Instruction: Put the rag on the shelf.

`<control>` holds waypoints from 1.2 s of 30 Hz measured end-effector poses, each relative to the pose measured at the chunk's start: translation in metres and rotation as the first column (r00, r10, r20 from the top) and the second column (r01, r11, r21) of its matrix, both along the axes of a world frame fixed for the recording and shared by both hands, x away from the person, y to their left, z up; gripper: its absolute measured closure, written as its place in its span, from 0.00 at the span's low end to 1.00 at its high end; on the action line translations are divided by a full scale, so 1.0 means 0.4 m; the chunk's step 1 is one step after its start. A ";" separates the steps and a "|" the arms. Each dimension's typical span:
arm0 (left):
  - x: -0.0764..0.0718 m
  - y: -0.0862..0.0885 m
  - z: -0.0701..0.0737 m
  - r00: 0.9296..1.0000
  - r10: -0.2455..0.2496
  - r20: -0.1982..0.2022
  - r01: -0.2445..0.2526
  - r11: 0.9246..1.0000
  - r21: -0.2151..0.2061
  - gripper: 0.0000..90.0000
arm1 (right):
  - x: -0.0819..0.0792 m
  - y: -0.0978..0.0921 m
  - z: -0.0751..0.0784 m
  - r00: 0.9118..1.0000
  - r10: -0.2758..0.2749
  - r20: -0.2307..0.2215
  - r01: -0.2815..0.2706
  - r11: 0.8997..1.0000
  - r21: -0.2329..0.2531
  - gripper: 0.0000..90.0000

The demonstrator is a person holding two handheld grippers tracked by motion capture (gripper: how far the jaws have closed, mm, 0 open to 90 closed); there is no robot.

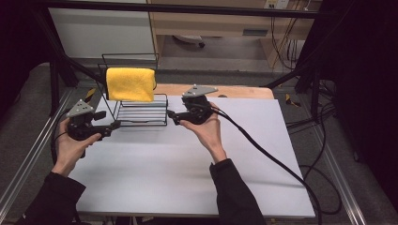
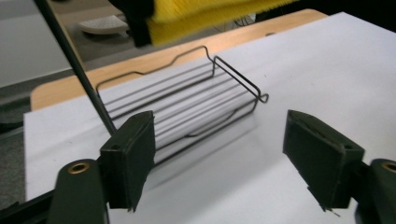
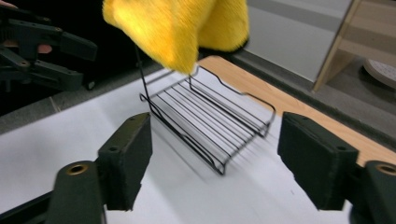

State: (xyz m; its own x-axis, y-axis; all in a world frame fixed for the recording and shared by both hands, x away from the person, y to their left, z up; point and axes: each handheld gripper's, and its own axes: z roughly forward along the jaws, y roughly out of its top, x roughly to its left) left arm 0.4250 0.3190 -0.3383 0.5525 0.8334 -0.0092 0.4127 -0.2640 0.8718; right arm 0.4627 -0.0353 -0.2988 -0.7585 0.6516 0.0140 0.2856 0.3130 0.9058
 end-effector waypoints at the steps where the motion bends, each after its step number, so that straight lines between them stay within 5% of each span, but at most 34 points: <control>1: -0.003 -0.004 -0.008 1.000 -0.004 -0.002 0.004 1.000 -0.001 0.27 | -0.003 -0.016 -0.005 1.000 -0.006 -0.002 0.006 1.000 -0.002 0.24; 9: -0.017 -0.047 -0.059 0.998 -0.053 -0.045 0.053 0.999 0.007 0.20 | -0.030 -0.150 -0.049 0.997 -0.070 -0.042 0.071 0.997 0.013 0.11; 22: -0.048 -0.108 -0.127 0.994 -0.091 -0.065 0.091 0.996 0.002 0.09 | -0.090 -0.349 -0.154 0.986 -0.138 -0.092 0.139 0.990 0.013 0.04; 36: -0.091 -0.101 -0.216 0.990 -0.107 -0.091 0.109 0.994 0.014 0.08 | -0.162 -0.481 -0.291 0.970 -0.182 -0.161 0.183 0.983 -0.010 0.01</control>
